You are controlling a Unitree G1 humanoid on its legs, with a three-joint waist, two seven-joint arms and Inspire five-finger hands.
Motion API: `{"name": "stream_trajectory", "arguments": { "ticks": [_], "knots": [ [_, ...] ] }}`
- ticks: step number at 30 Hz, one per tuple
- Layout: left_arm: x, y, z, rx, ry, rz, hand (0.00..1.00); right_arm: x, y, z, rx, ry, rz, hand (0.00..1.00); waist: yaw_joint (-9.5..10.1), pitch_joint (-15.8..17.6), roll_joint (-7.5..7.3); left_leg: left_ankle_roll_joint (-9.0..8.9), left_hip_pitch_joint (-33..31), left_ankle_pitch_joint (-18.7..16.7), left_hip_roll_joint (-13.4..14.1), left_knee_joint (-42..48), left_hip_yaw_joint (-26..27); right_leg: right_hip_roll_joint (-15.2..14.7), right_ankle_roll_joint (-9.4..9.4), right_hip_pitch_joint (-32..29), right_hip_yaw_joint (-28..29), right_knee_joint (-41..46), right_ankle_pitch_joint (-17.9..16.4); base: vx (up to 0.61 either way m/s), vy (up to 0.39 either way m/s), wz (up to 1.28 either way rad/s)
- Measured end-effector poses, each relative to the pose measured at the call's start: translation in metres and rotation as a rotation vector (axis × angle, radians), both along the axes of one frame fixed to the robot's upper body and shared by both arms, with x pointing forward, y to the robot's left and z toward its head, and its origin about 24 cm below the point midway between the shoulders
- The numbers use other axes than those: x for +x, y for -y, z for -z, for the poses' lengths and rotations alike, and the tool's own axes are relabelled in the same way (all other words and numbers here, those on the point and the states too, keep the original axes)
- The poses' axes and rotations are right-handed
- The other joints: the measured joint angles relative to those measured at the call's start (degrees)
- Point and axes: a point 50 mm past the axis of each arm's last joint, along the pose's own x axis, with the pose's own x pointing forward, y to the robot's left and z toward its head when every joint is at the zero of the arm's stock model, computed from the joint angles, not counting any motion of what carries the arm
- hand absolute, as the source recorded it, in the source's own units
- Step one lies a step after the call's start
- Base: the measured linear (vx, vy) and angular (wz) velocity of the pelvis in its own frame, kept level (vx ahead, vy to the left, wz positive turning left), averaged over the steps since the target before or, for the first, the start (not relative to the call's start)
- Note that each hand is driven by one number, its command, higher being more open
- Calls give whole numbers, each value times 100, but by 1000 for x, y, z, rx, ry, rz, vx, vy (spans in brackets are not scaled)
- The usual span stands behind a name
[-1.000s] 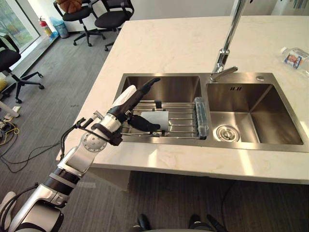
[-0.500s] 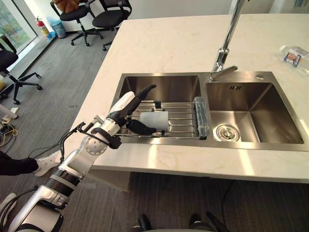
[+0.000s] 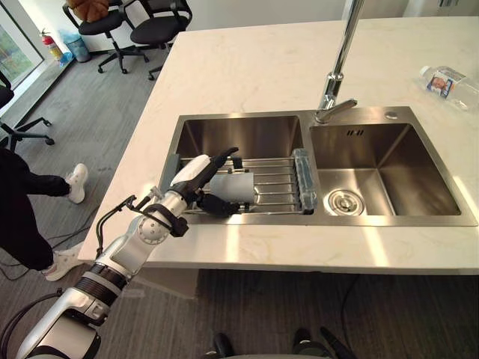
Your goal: Walk over to the sink, pick up the cup, carry it to the dishwasher, place the cup inside the dishwasher, then close the dishwasher door
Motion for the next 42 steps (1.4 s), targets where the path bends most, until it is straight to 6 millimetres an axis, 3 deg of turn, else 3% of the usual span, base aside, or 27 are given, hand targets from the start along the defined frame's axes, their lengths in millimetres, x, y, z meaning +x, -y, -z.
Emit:
{"name": "stream_trajectory", "arguments": {
  "ticks": [16, 30, 42],
  "knots": [
    [10, 2, -2, 96, -73, 41, 100, 0, -2, 0, 4, -3, -13, 100, -3, -7, 9, -7, 32, -7, 19, -1, 32, -1, 2, 7, 43, -1, 7, 0, 0, 0],
    [21, -3, -12, 277, -258, 119, 100, -9, -2, 0, -11, -34, -38, 100, -160, -92, 141, -23, 94, -51, 25, -1, 187, 4, 2, -27, 192, -1, 8, -1, -5, -6],
    [24, -4, -17, 316, -286, 115, 100, -6, 1, -2, -27, -27, -65, 100, -232, -55, 228, -33, 97, -59, 24, 0, 210, 2, 4, -42, 225, 0, 10, 0, 0, 0]
  ]
}}
